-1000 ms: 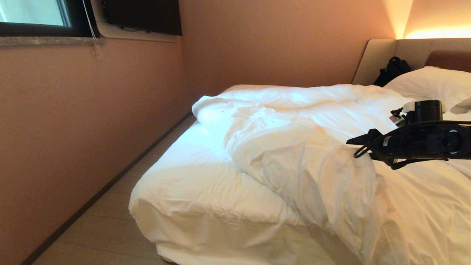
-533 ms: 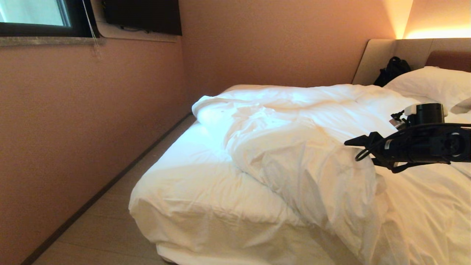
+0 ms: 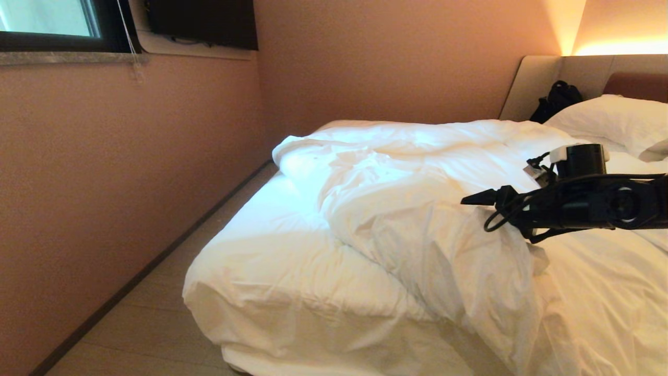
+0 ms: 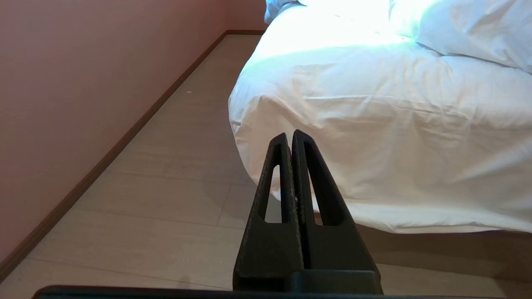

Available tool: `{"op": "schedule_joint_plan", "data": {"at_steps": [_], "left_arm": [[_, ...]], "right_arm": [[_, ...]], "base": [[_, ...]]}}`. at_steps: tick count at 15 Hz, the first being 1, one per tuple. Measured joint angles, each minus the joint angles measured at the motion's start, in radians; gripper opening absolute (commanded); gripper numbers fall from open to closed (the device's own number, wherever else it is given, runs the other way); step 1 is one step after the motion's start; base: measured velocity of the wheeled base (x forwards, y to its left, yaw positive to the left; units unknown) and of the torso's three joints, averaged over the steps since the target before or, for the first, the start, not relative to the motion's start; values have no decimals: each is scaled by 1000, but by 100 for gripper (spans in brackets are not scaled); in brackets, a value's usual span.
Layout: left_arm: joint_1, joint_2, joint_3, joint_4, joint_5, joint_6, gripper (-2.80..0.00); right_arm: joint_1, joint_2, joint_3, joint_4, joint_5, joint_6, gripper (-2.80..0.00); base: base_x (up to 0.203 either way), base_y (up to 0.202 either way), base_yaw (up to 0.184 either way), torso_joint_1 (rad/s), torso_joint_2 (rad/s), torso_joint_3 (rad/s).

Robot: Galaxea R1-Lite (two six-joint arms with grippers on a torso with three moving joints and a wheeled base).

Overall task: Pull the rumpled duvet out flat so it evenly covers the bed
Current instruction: Hold the folded corner of the quilt

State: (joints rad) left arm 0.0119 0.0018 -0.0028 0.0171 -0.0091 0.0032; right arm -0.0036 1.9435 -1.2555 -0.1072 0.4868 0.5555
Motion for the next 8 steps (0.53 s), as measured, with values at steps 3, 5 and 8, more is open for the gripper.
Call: {"op": "schedule_joint_plan", "data": {"at_steps": [3, 5, 8], "left_arm": [[0, 0, 0, 0, 0, 0, -280], [0, 0, 0, 0, 0, 0, -280], [0, 0, 0, 0, 0, 0, -280]], "right_arm": [[50, 23, -23, -1, 0, 3, 0], [64, 45, -51, 2, -1, 18, 0], [66, 61, -65, -3, 0, 51, 0]], "base": [[0, 0, 0, 0, 0, 0], [0, 0, 0, 0, 0, 0], [0, 0, 0, 0, 0, 0]]}}
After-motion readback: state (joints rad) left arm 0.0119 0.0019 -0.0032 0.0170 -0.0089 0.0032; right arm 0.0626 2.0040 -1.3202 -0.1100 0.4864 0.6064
